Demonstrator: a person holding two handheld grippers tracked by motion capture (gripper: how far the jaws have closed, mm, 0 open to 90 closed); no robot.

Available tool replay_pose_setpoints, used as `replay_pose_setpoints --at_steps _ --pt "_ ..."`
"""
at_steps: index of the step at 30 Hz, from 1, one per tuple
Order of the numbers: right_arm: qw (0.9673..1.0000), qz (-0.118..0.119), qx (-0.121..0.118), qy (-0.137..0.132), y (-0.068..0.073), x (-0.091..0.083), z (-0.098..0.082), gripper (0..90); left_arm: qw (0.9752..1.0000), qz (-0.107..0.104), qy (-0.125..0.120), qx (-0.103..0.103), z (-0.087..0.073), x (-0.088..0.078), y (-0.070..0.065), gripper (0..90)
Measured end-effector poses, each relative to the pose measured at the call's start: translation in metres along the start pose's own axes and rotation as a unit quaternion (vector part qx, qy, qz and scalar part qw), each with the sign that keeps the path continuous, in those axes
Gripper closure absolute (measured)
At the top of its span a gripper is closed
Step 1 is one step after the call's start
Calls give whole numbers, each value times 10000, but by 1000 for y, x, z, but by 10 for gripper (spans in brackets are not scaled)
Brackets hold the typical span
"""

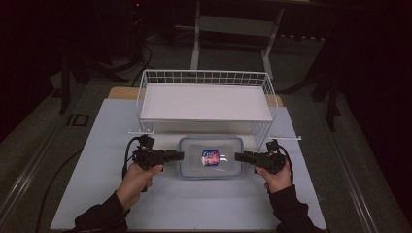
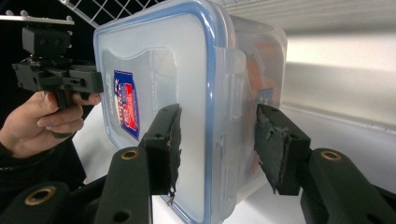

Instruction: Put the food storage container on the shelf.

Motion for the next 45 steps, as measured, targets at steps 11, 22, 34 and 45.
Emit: replay_pose_setpoints --at_steps 11,22,34,45 --pt "9999 -90 -36 -43 -12 14 9 518 9991 243 -341 89 -1 11 15 551" --pt "9998 -143 -13 -162 -21 24 18 515 9974 384 -607 79 8 18 24 540" --pt "9992 -294 -95 -267 -26 30 23 513 9948 577 -835 108 8 30 35 512" --pt "9987 -328 -198 -325 -27 33 22 505 9945 559 -879 113 7 30 38 511"
Point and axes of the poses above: each handheld gripper's, and its own axes: x roughly forward along the jaws, z roughly out of its top, y roughly to its left, the point moved 1 cm from there along x, roughly forward along the jaws, and after that the axes turned 9 degrees about -z, right-handed, at the moved point
